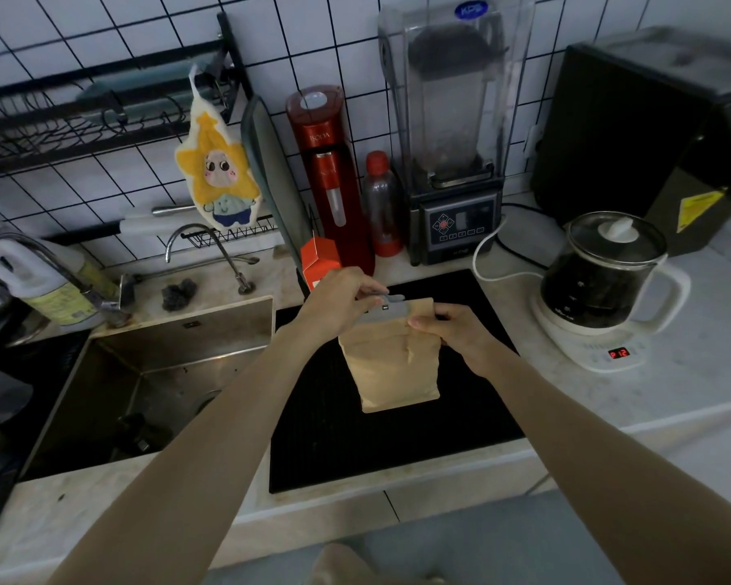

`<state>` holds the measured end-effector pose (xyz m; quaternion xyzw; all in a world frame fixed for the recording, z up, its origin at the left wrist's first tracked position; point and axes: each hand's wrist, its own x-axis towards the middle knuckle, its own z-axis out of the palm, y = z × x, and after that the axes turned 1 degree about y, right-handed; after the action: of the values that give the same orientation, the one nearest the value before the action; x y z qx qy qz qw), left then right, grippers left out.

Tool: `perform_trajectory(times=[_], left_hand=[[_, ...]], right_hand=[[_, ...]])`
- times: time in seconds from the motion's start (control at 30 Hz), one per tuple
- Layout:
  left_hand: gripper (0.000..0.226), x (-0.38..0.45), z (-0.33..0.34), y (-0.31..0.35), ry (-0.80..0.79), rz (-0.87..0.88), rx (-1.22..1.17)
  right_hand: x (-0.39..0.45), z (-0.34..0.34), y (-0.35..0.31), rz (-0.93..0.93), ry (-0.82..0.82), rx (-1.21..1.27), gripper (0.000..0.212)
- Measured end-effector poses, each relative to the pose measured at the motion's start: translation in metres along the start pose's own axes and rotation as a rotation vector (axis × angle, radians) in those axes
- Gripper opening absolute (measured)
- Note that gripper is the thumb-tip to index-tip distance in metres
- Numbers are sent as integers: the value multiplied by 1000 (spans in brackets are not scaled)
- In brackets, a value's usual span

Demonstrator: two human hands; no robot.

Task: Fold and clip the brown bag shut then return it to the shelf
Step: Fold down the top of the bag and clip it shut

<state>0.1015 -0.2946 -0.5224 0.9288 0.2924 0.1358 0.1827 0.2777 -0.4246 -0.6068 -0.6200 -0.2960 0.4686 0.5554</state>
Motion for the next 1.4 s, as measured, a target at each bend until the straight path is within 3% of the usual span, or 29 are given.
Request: perform_trajectory(times=[0.37, 0.5, 0.67, 0.9, 1.0, 1.1, 1.2, 1.3, 1.4], left_hand=[[24, 8, 6, 3, -48, 49, -33], [24, 10, 6, 1, -55, 39, -55], [27, 15, 5, -5, -98, 22, -98], [31, 11, 7, -16, -94, -2, -216], [42, -3, 16, -22, -54, 10, -300], [64, -23, 23, -43, -36, -103, -391], [43, -43, 26, -67, 8, -279, -466], [21, -54, 31, -76, 41, -349, -695], [10, -58, 34, -72, 63, -417, -766]], right_hand=[[-10, -9, -7, -32, -41, -23, 30], [-11, -15, -6, -45, 6, 8, 25], [-5, -11, -9, -151, 99, -132, 10], [-4, -8, -6, -147, 109, -82, 15], [-4, -10, -8, -134, 75, -74, 16], [-7, -10, -15, -154, 97, -40, 17], [-7, -5, -31, -259, 150, -71, 19], [-1, 10, -52, -351, 28, -325, 32], [7, 28, -66, -374, -111, -595, 53]])
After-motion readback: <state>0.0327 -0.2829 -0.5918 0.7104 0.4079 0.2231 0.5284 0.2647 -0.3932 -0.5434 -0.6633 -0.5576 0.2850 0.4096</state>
